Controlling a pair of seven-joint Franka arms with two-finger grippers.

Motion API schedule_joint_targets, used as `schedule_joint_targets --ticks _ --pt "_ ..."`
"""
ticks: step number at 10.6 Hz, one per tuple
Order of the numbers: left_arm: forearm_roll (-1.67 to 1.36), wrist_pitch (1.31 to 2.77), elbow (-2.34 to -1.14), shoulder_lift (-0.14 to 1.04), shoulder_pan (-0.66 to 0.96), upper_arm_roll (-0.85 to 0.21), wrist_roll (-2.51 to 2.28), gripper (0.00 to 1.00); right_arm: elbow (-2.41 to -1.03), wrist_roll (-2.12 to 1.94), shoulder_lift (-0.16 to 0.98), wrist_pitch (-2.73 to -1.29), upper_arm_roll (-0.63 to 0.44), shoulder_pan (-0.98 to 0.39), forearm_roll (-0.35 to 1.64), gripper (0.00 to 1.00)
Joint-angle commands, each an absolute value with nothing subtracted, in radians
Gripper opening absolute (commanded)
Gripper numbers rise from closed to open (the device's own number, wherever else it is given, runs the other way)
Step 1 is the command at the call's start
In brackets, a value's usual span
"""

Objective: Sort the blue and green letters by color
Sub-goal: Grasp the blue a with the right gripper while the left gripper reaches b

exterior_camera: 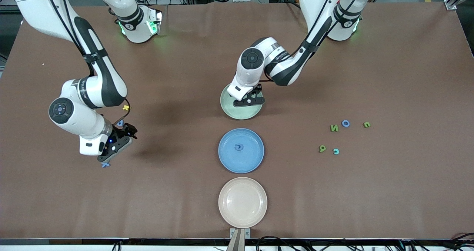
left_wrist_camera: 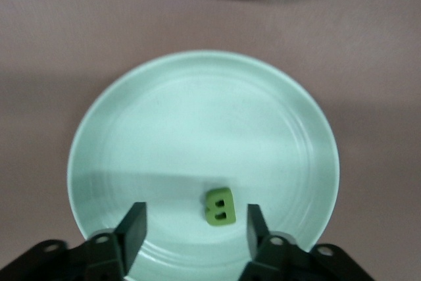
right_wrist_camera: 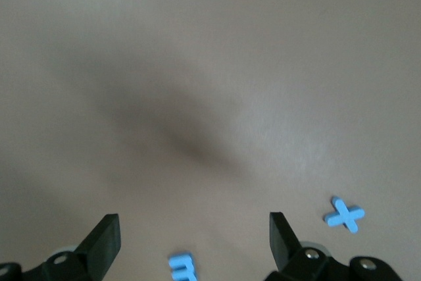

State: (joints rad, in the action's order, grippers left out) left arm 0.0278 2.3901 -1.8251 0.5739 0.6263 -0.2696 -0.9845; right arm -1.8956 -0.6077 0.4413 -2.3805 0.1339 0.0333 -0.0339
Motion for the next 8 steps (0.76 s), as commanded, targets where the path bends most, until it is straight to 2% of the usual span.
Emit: schedule_joint_targets --ticks 1,2,4,8 --pt "0.109 2.356 -1.824 0.506 0.58 -0.262 -0.973 1.0 -2.012 -0.707 0.377 -2.399 0.156 0.1 -0.083 1.0" --pt "0.113 2.341 -1.824 0.488 0.542 -0.262 -0.892 1.0 -2.057 -0.724 0.377 -2.436 0.156 0.106 -0.093 1.0" --pt "0.114 2.277 -1.824 0.444 0.454 -0.264 -0.679 1.0 -2.193 -0.733 0.382 -2.631 0.156 0.129 -0.124 1.0" --pt "0.117 2.241 -1.836 0.425 0.323 -0.264 -0.436 1.0 -2.255 -0.724 0.394 -2.707 0.156 0.123 -0.124 1.0"
